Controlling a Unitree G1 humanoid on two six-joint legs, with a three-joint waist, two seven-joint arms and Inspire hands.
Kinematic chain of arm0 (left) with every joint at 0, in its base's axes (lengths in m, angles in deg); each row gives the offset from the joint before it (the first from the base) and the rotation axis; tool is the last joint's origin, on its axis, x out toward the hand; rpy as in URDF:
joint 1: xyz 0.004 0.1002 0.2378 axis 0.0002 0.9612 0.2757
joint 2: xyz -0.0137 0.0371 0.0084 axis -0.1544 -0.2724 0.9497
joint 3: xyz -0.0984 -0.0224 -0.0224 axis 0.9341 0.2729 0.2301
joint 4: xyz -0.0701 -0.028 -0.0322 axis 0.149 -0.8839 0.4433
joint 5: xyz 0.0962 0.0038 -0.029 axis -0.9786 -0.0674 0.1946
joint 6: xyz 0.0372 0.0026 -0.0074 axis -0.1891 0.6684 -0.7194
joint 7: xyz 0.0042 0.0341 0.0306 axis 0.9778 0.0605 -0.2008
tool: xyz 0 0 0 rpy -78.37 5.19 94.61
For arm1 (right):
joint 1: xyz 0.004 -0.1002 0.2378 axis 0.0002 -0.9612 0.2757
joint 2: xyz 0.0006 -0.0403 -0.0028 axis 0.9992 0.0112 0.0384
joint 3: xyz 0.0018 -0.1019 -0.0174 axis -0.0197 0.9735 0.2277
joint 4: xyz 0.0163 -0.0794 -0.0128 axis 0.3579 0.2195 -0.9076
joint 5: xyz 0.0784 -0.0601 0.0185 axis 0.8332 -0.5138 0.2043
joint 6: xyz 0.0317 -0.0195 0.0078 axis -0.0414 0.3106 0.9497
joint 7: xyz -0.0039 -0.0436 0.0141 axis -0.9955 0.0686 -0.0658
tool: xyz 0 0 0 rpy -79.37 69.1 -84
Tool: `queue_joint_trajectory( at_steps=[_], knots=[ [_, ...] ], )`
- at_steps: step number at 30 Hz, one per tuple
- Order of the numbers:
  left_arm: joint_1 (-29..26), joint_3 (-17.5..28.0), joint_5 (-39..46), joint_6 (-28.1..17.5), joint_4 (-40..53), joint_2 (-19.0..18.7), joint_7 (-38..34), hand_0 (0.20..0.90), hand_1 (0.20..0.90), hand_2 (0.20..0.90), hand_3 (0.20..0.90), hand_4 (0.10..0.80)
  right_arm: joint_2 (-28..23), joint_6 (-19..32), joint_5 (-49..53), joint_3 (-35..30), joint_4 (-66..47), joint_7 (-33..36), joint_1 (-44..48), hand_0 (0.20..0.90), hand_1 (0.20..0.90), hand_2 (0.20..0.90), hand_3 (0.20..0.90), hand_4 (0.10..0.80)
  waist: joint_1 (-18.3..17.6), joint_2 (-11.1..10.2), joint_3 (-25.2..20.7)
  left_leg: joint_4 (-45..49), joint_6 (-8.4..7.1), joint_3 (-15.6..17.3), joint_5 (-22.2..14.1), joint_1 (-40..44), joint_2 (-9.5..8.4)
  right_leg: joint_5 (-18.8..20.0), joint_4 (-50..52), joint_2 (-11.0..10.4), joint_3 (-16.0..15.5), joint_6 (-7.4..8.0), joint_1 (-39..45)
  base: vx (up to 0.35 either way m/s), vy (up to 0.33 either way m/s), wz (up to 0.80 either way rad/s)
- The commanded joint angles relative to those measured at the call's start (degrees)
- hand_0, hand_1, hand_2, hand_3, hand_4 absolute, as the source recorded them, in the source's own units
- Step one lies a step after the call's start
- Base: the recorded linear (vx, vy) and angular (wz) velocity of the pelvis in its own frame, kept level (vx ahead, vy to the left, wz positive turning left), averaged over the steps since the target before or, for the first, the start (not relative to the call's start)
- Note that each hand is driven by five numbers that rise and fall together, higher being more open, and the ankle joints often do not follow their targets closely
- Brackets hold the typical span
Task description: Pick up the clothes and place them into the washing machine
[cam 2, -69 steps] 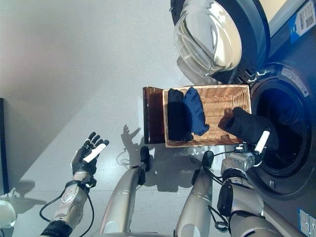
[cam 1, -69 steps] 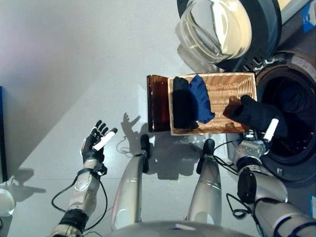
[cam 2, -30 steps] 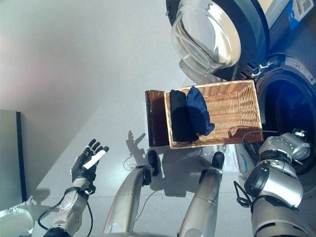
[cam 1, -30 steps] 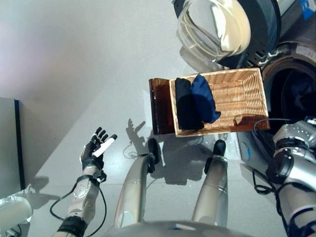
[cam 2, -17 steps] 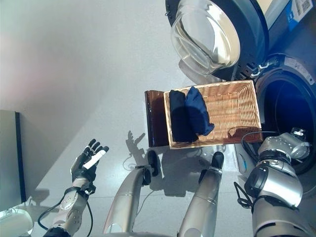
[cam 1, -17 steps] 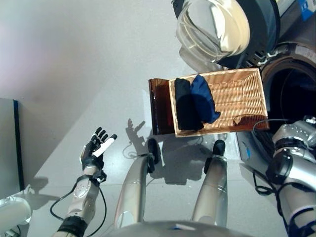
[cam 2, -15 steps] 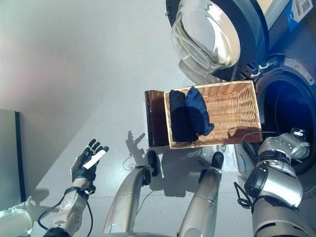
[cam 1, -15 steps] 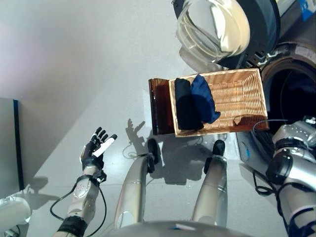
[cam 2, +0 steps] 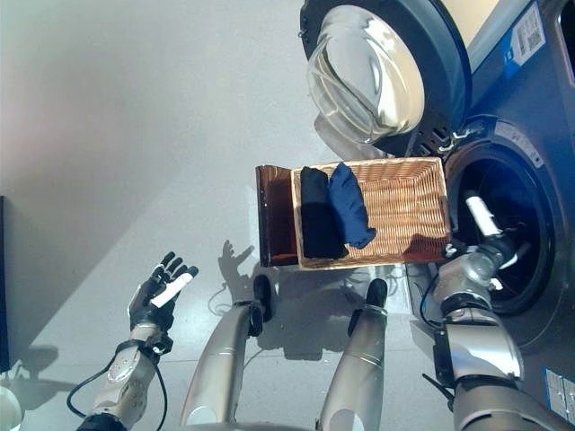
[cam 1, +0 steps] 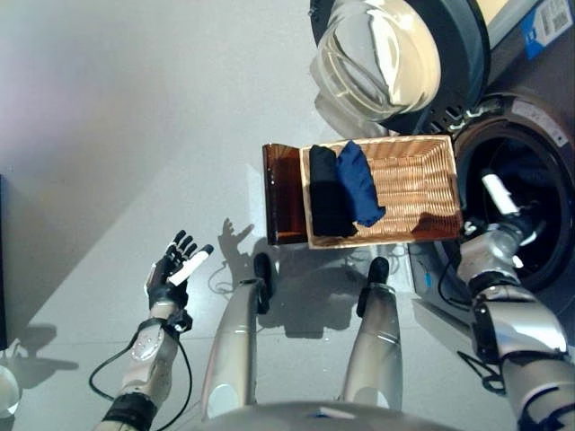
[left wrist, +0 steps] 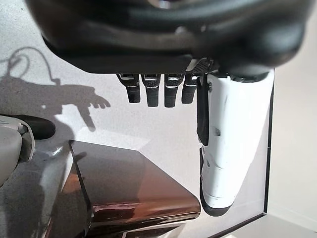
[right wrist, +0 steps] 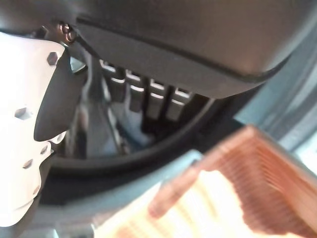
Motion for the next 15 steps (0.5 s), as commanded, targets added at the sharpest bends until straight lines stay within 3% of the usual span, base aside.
queue_joint_trajectory(
  at_steps=[1, 2, 5, 15],
  knots=[
    [0.95, 4.49, -1.64, -4.39, -0.04, -3.97, -0.23, 0.9, 0.9, 0.9, 0.9, 0.8, -0.1, 1.49, -9.64, 5.99, -4.91, -0.34, -1.01, 0.9, 0.9, 0.9, 0.9, 0.8, 0.35, -0.93, -1.81, -1.84, -6.19, -3.44, -1.03, 4.26, 3.2, 8.2, -3.83, -0.31, 0.73, -1.8, 0.82, -0.039, 0.003, -0.01],
    [0.75, 5.06, -2.14, -4.53, -0.7, -3.6, -0.51, 0.9, 0.9, 0.9, 0.9, 0.8, 0.85, 0.33, -17.11, 9.92, -6.59, 1.36, -1.08, 0.9, 0.9, 0.9, 0.9, 0.8, 0.44, -1.04, -1.8, -1.89, -6.17, -3.37, -0.78, 4.06, 3.18, 8.4, -4.01, -0.26, 0.79, -1.9, 0.83, 0.0, 0.0, 0.0],
    [0.39, 5.6, -2.96, -5.12, -1.12, -2.88, -0.96, 0.9, 0.9, 0.9, 0.9, 0.8, 3.33, -1.3, -25.04, 13.49, -7.15, 2.51, -1.0, 0.9, 0.9, 0.9, 0.9, 0.8, 0.79, -0.81, -1.83, -2.04, -6.08, -3.32, -0.64, 4.08, 3.09, 8.59, -4.1, -0.35, 0.59, -1.88, 0.84, 0.0, 0.0, 0.0],
    [-1.46, 6.0, -5.3, -5.97, -0.67, -1.85, -2.01, 0.9, 0.9, 0.9, 0.9, 0.8, 8.27, -4.31, -35.76, 18.21, -5.31, 3.92, 1.11, 0.9, 0.9, 0.9, 0.9, 0.8, 2.29, 0.4, -2.34, -2.1, -5.79, -3.65, -0.49, 3.78, 2.53, 8.33, -3.73, -0.77, 0.39, -1.74, 0.89, 0.001, -0.001, 0.0]
  ],
)
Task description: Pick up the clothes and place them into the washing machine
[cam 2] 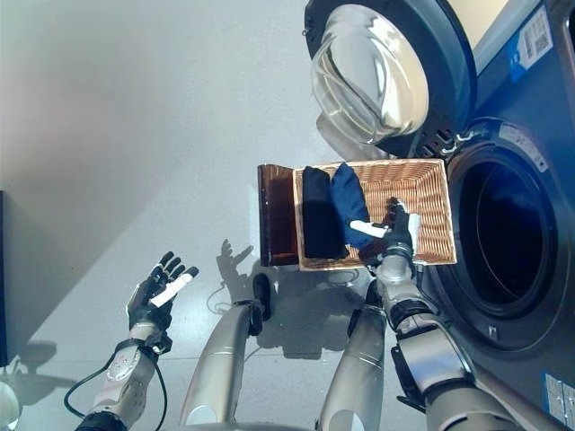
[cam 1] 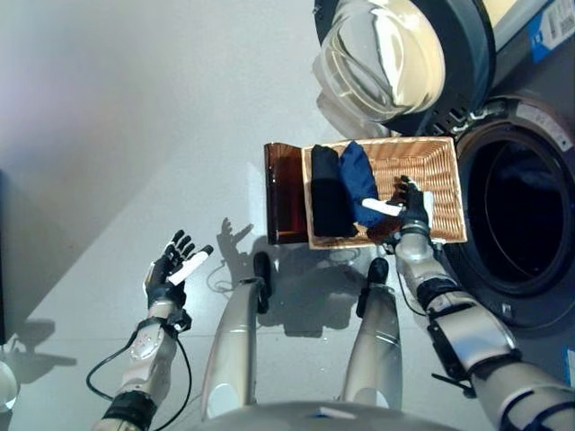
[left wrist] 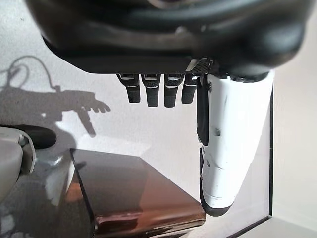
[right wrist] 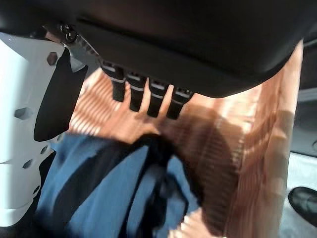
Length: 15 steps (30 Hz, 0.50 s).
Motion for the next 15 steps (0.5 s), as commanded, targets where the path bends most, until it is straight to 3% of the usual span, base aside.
queue_joint_trajectory(
  at_steps=[1, 15],
  knots=[
    [-0.47, 5.03, -1.27, -5.61, 1.51, -2.11, -0.88, 0.9, 0.9, 0.9, 0.9, 0.8, -2.97, 1.65, -3.5, 1.23, -0.47, 2.87, 2.51, 0.9, 0.9, 0.9, 0.9, 0.8, 1.16, 0.66, -2.4, -1.49, -5.49, -3.49, -0.7, 3.6, 2.49, 8.32, -3.92, -0.77, 0.43, -1.73, 0.92, 0.0, 0.0, 0.0],
    [-0.06, 4.57, -1.59, -5.77, 3.11, -3.72, -0.63, 0.9, 0.9, 0.9, 0.9, 0.8, -5.78, -0.39, -8.37, 3.31, 1.66, 4.06, 7.07, 0.9, 0.9, 0.9, 0.9, 0.8, 2.36, 1.27, -2.27, -1.49, -5.17, -3.63, -0.58, 3.11, 2.05, 8.29, -3.59, -1.14, 0.16, -1.59, 0.48, 0.001, 0.0, 0.01]
  ],
)
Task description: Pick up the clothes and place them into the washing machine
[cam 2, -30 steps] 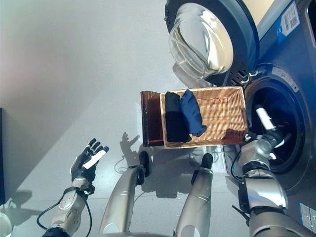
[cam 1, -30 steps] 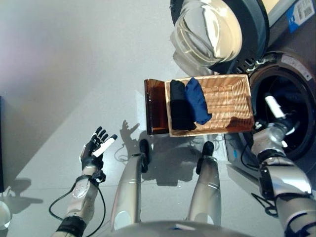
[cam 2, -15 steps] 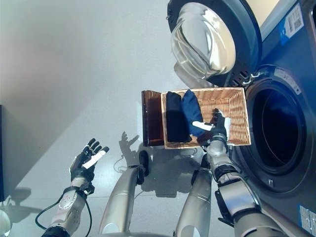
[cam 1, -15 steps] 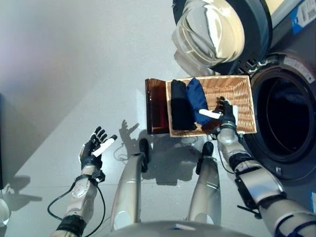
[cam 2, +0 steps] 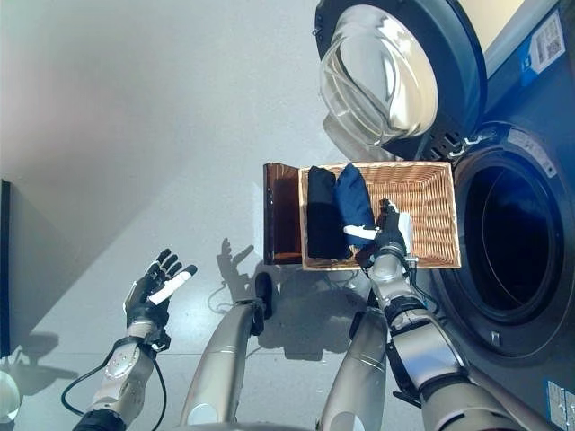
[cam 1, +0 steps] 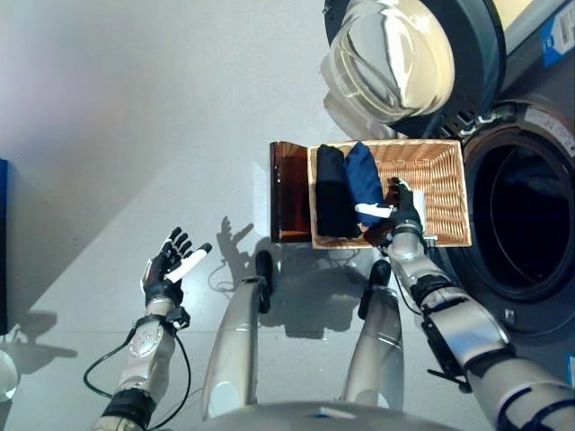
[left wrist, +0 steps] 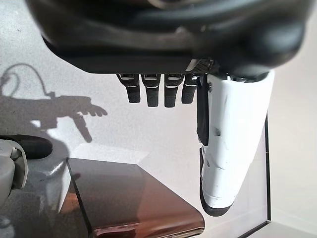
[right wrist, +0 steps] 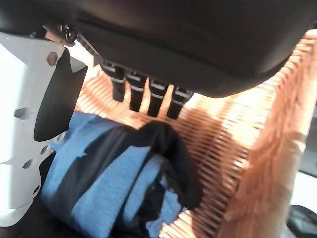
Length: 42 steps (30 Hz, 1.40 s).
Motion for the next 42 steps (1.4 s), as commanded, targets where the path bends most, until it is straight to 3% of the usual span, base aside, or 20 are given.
queue_joint_trajectory(
  at_steps=[1, 7, 14, 24, 25, 26, 28, 42],
  knots=[
    [0.35, 3.27, -0.56, -5.74, 3.27, -3.82, -0.51, 0.9, 0.9, 0.9, 0.9, 0.8, -5.6, 0.73, -5.56, 3.7, -0.63, 2.95, 5.35, 0.9, 0.9, 0.9, 0.9, 0.8, 1.32, 1.2, -2.16, -0.29, -4.82, -3.16, -1.54, 2.87, 2.12, 8.44, -3.75, -0.77, 0.71, -1.36, 0.52, 0.001, 0.007, 0.04],
    [2.08, 3.15, -0.26, -5.61, 6.24, -5.33, 0.61, 0.9, 0.9, 0.9, 0.9, 0.8, -7.07, -1.54, -11.91, 6.48, 1.57, 3.91, 8.86, 0.9, 0.9, 0.9, 0.9, 0.8, 2.44, 1.8, -1.96, -0.65, -4.72, -3.29, -1.06, 2.2, 1.66, 8.68, -3.77, -1.03, 0.45, -1.23, 0.2, 0.002, 0.009, 0.05],
    [1.67, 2.79, -0.41, -5.49, 5.79, -5.25, 0.54, 0.9, 0.9, 0.9, 0.9, 0.8, -5.37, -4.65, -20.49, 10.32, 4.82, 4.28, 9.75, 0.9, 0.9, 0.9, 0.9, 0.8, 2.99, 2.01, -1.89, -0.2, -4.65, -3.69, -1.04, 1.5, 1.36, 8.43, -3.0, -1.28, 0.39, -1.22, -0.19, 0.009, 0.007, 0.07],
    [1.21, 2.55, -0.93, -5.05, 5.83, -5.02, 0.22, 0.9, 0.9, 0.9, 0.9, 0.8, -2.12, -5.69, -19.74, 8.85, 7.8, 3.8, 9.53, 0.9, 0.9, 0.9, 0.9, 0.8, 3.72, 2.2, -1.85, -0.2, -4.48, -4.0, -0.9, 1.21, 1.08, 8.1, -2.52, -1.3, 0.37, -1.4, -0.46, 0.005, -0.001, 0.03],
    [0.86, 2.65, -0.94, -5.06, 5.11, -4.85, -0.1, 0.9, 0.9, 0.9, 0.9, 0.8, -1.56, -5.55, -19.86, 9.3, 7.29, 3.62, 9.32, 0.516, 0.516, 0.516, 0.516, 0.525, 3.63, 2.12, -1.82, -0.23, -4.42, -3.99, -0.96, 1.16, 1.14, 8.16, -2.54, -1.28, 0.48, -1.42, -0.58, 0.0, 0.0, 0.0],
    [0.88, 2.64, -0.85, -5.03, 5.35, -4.77, -0.19, 0.9, 0.9, 0.9, 0.9, 0.8, -1.28, -5.6, -20.0, 9.58, 7.08, 3.54, 9.34, 0.485, 0.485, 0.485, 0.485, 0.504, 3.6, 2.13, -1.8, -0.14, -4.41, -3.96, -1.0, 1.06, 1.13, 8.2, -2.45, -1.26, 0.53, -1.43, -0.73, 0.0, 0.0, 0.0],
    [0.85, 2.74, -0.87, -4.94, 5.38, -4.73, -0.21, 0.9, 0.9, 0.9, 0.9, 0.8, -1.11, -5.72, -20.1, 9.63, 7.12, 3.41, 9.32, 0.2, 0.2, 0.2, 0.2, 0.3, 3.57, 2.12, -1.84, -0.11, -4.41, -3.95, -1.01, 1.02, 1.14, 8.17, -2.38, -1.28, 0.54, -1.43, -0.82, 0.0, 0.0, 0.0],
    [1.49, 3.31, -1.37, -4.45, 5.77, -5.13, -0.01, 0.9, 0.9, 0.9, 0.9, 0.8, -1.31, -6.47, -19.37, 8.12, 8.81, 2.82, 9.13, 0.2, 0.2, 0.2, 0.2, 0.3, 3.46, 2.18, -2.11, 0.46, -4.29, -3.85, -1.26, 0.52, 1.12, 8.08, -1.87, -1.26, 0.9, -1.48, -1.45, 0.002, 0.0, 0.01]
  ],
)
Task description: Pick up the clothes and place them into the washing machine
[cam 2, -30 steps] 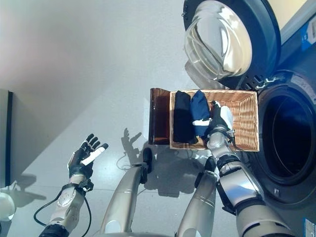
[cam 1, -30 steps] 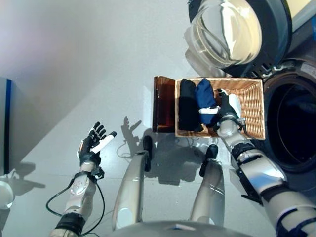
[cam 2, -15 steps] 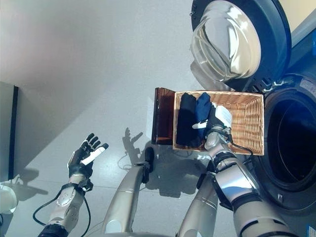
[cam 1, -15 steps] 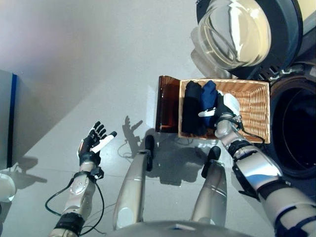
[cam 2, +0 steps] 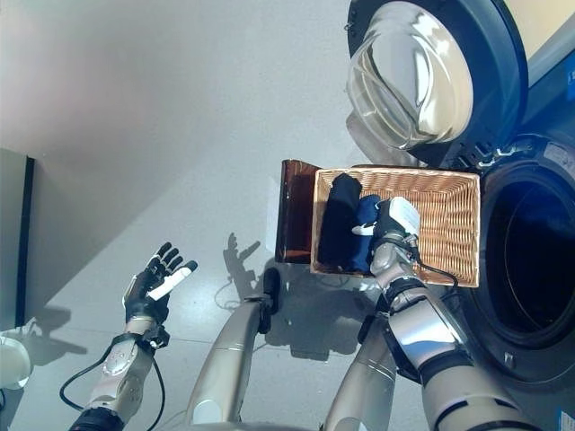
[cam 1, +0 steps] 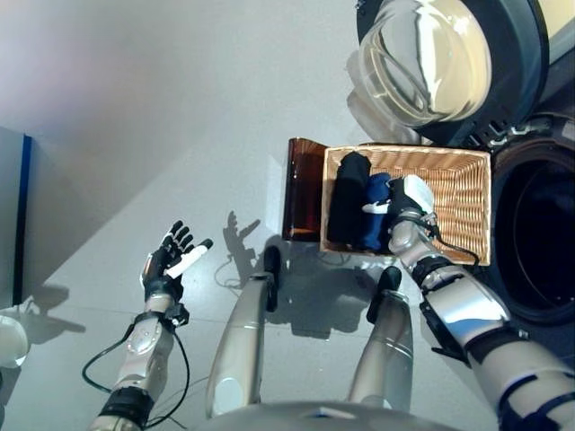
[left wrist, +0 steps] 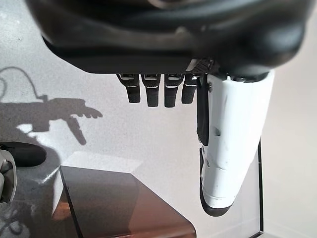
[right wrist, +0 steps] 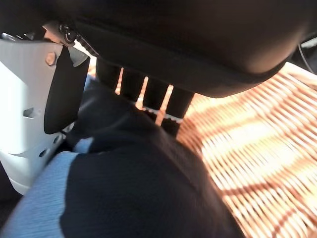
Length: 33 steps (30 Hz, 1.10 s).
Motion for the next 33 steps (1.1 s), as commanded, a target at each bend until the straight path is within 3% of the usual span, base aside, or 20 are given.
queue_joint_trajectory(
  at_steps=[1, 10, 18, 27, 29, 33],
  knots=[
    [1.42, 3.44, -0.95, -4.39, 3.49, -4.5, -1.09, 0.9, 0.9, 0.9, 0.9, 0.8, -0.7, 0.99, -0.39, 0.3, -0.18, 0.68, 1.42, 0.2, 0.2, 0.2, 0.2, 0.3, 0.44, 0.91, -2.01, 1.65, -3.78, -1.61, -2.54, 1.29, 2.04, 9.71, -3.85, -0.17, 3.05, -0.55, -1.17, 0.0, 0.0, 0.0],
    [1.43, 4.01, -1.23, -4.37, 3.14, -4.76, -1.28, 0.9, 0.9, 0.9, 0.9, 0.8, -1.63, 2.04, 3.05, -1.66, -1.08, 0.74, 0.9, 0.2, 0.2, 0.2, 0.2, 0.3, 0.03, 0.75, -2.18, 1.65, -3.76, -1.44, -2.56, 1.23, 2.24, 9.75, -3.8, -0.12, 3.24, -0.44, -1.47, 0.0, 0.0, 0.0],
    [1.33, 5.43, -0.9, -4.67, 1.93, -4.79, -2.16, 0.9, 0.9, 0.9, 0.9, 0.8, -6.06, 8.64, 21.88, -11.25, -7.82, -0.37, -3.12, 0.2, 0.2, 0.2, 0.2, 0.3, -1.37, -0.02, -2.32, 0.79, -3.71, -1.04, -2.65, 2.22, 2.69, 9.69, -4.29, 0.32, 3.34, -0.31, -1.0, 0.0, 0.0, 0.0],
    [2.1, 5.93, -0.41, -4.66, 1.88, -4.94, -1.67, 0.9, 0.9, 0.9, 0.9, 0.8, -10.04, 12.96, 32.07, -17.06, -12.41, -2.46, -7.17, 0.2, 0.2, 0.2, 0.2, 0.3, -2.74, -0.46, -2.26, 1.29, -3.85, -0.97, -3.13, 2.18, 3.26, 9.37, -3.96, 0.58, 3.59, -0.3, -1.44, 0.001, -0.007, -0.02],
    [2.31, 5.83, -0.28, -4.61, 1.71, -4.76, -1.51, 0.9, 0.9, 0.9, 0.9, 0.8, -10.11, 14.73, 37.05, -19.51, -13.24, -3.62, -8.63, 0.2, 0.2, 0.2, 0.2, 0.3, -3.06, -0.47, -2.18, 1.47, -3.88, -0.86, -3.34, 2.25, 3.36, 9.17, -3.91, 0.73, 3.8, -0.32, -1.5, 0.002, -0.005, -0.03],
    [2.51, 5.59, 0.49, -4.26, 1.8, -4.0, -1.33, 0.9, 0.9, 0.9, 0.9, 0.8, -7.65, 20.73, 57.84, -29.33, -14.45, -9.03, -10.95, 0.2, 0.2, 0.2, 0.2, 0.3, -3.7, -0.24, -2.08, 1.69, -3.92, -0.69, -3.89, 2.45, 3.55, 8.64, -3.61, 0.82, 3.8, -0.23, -1.54, 0.012, -0.003, -0.13]
  ],
)
